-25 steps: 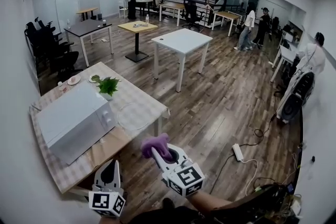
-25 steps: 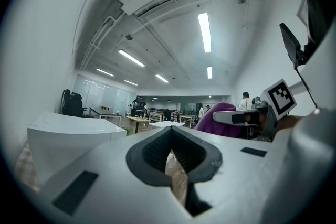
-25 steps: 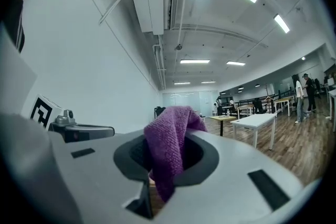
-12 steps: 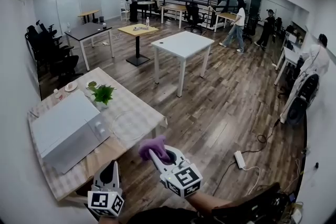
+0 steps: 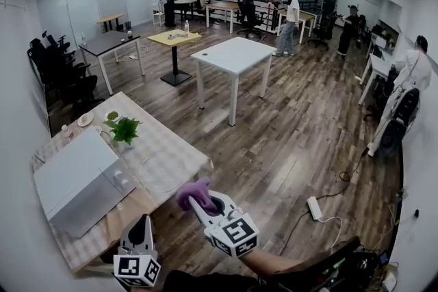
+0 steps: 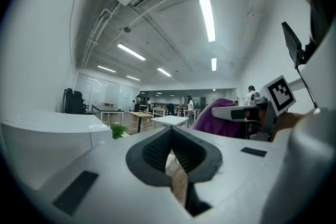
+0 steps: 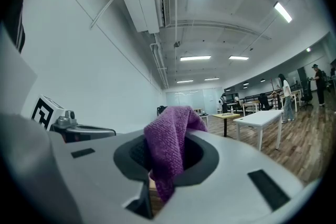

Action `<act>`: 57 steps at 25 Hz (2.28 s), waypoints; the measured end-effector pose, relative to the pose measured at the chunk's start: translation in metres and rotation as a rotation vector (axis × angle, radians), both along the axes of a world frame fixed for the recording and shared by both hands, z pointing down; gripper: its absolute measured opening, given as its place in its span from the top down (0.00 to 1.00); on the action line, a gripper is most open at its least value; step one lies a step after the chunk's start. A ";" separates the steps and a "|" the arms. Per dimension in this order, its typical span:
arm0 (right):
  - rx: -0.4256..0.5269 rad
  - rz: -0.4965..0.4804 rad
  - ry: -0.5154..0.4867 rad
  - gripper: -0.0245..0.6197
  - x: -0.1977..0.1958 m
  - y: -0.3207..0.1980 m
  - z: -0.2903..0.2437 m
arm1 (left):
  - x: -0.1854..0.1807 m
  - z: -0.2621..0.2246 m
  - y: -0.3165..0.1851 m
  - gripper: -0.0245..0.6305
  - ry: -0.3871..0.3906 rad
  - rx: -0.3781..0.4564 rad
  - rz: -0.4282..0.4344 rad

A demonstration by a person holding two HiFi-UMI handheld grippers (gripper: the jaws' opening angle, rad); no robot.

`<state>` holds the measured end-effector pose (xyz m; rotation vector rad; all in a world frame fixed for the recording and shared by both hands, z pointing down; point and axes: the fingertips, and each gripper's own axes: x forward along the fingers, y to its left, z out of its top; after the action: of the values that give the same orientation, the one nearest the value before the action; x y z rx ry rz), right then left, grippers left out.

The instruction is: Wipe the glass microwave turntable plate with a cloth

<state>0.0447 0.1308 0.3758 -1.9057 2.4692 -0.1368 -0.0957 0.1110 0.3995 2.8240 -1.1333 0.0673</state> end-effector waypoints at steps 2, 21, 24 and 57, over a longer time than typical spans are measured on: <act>-0.004 0.003 -0.004 0.86 0.004 -0.006 0.002 | 0.004 0.003 -0.008 0.95 -0.002 -0.007 0.003; -0.029 0.056 0.037 0.86 0.007 -0.133 -0.004 | 0.013 -0.004 -0.142 0.95 0.038 -0.001 0.068; -0.038 0.066 0.044 0.86 0.005 -0.153 -0.005 | 0.013 -0.004 -0.161 0.95 0.051 -0.006 0.084; -0.056 -0.200 0.048 0.86 0.017 -0.336 0.010 | 0.040 0.024 -0.288 0.95 0.012 -0.045 -0.082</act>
<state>0.0618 -0.2047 0.3859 -1.6959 2.7119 -0.1659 -0.0561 -0.1773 0.4232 2.7320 -1.2273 0.0686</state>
